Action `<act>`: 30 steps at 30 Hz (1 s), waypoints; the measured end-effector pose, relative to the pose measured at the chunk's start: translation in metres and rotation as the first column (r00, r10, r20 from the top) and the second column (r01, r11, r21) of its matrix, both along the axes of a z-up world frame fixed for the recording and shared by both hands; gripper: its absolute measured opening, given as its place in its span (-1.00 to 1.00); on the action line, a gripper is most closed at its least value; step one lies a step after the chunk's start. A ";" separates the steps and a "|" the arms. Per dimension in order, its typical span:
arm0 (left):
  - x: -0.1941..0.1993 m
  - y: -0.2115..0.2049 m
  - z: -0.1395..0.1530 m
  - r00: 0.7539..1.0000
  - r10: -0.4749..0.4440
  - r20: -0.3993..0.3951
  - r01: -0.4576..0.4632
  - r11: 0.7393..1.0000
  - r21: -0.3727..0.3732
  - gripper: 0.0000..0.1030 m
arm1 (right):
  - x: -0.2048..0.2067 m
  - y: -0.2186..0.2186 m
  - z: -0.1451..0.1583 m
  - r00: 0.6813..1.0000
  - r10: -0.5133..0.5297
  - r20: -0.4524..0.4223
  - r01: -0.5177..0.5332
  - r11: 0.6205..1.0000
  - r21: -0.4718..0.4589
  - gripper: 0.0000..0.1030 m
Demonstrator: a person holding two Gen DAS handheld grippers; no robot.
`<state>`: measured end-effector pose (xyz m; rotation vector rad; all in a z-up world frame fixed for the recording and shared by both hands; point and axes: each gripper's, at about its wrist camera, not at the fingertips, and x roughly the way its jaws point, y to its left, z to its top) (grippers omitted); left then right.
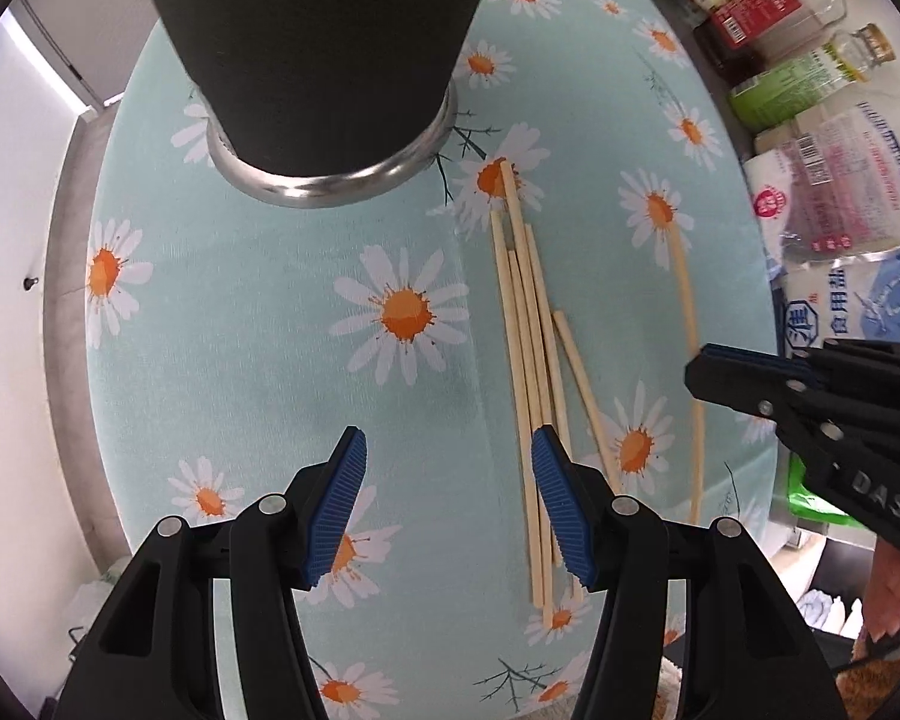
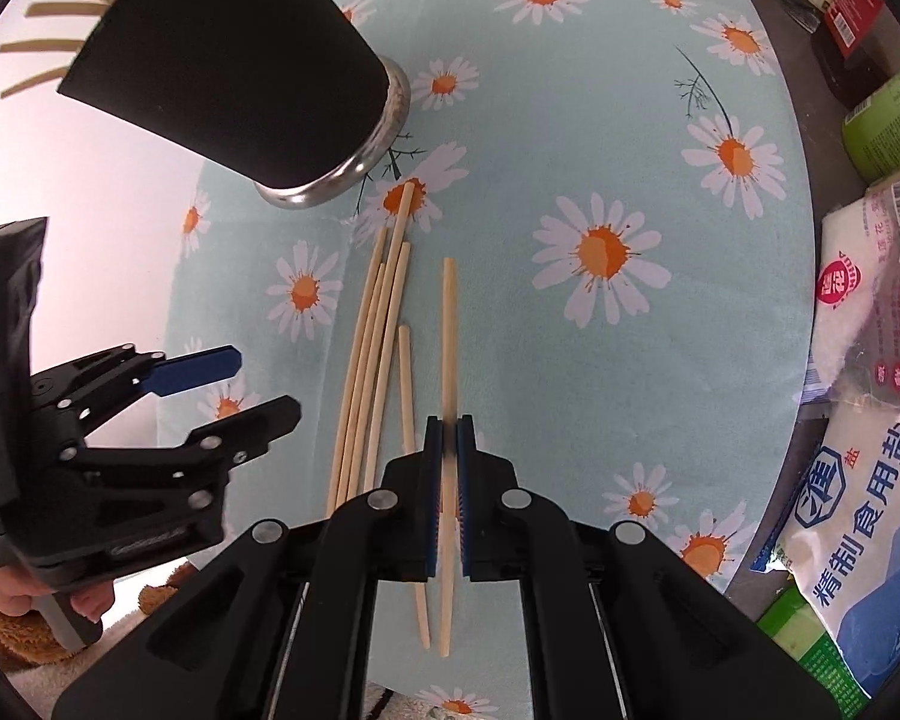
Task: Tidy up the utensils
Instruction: 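Close the left tool on one chopstick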
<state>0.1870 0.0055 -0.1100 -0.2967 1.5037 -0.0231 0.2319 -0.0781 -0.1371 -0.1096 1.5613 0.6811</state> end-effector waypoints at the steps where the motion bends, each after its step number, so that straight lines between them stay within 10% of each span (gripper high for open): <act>1: 0.002 -0.004 -0.003 1.000 -0.002 -0.010 0.002 1.000 0.024 0.05 | 0.000 -0.004 0.000 1.000 0.000 0.002 0.000 1.000 0.017 -0.89; 30: 0.018 -0.035 -0.019 0.992 0.109 -0.060 -0.094 0.972 0.214 -0.06 | -0.008 -0.011 0.014 0.997 0.070 0.015 -0.071 0.990 0.118 -0.89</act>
